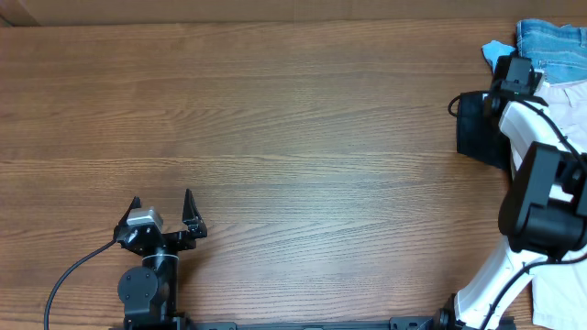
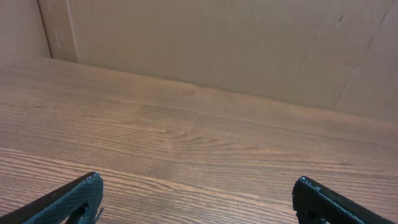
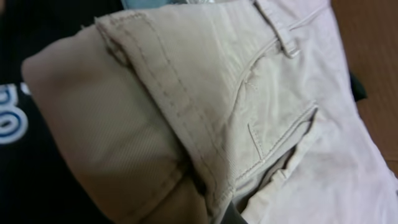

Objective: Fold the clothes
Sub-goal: 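Grasp the beige trousers waistband with the right gripper, then drag the beige trousers left onto the open table and release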

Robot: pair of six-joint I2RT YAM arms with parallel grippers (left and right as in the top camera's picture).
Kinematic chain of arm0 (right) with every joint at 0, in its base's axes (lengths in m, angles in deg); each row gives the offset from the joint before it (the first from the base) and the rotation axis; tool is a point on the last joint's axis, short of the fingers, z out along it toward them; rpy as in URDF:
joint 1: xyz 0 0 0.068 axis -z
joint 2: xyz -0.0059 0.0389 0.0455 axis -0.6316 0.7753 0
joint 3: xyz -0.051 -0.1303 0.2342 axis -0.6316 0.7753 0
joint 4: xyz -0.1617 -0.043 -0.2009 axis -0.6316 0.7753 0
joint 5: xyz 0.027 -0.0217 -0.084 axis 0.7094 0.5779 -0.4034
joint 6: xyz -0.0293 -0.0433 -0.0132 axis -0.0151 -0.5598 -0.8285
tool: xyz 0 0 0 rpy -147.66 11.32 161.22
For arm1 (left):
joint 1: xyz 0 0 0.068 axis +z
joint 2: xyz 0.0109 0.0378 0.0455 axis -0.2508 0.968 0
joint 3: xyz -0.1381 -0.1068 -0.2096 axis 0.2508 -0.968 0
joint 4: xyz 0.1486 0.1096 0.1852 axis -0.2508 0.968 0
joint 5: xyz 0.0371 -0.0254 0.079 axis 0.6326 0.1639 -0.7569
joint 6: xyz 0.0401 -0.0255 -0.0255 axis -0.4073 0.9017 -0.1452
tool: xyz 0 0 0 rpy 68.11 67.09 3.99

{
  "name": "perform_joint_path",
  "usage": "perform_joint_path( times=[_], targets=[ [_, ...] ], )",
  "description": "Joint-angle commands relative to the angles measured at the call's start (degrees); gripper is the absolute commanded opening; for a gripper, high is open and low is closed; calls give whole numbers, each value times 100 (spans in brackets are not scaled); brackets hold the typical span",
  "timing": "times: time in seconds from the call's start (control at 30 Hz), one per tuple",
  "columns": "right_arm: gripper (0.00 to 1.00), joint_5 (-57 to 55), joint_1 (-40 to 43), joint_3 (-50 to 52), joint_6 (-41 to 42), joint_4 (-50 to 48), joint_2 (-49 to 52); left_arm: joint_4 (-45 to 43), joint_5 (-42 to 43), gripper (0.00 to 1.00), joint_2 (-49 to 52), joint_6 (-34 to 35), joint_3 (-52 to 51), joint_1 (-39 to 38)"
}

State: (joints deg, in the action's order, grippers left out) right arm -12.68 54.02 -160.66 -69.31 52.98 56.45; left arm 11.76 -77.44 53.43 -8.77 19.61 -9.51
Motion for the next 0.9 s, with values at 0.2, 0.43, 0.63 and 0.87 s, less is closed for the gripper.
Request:
perform_joint_path(
  times=[0.2,0.43,0.63,0.87],
  targets=[
    [4,195,-437,-337,313,46,-1272,-9,-28,100,-59,-133,-24,31],
    [4,391,-1139,-334,317,87,-1386,-11,-28,100,-59,-133,-24,31],
    [4,1840,-1961,-334,931,33,-1386,-9,-28,100,-59,-133,-24,31],
    [4,3042,-3049,-334,1893,-262,-1294,-11,-28,100,-59,-133,-24,31]
  ],
)
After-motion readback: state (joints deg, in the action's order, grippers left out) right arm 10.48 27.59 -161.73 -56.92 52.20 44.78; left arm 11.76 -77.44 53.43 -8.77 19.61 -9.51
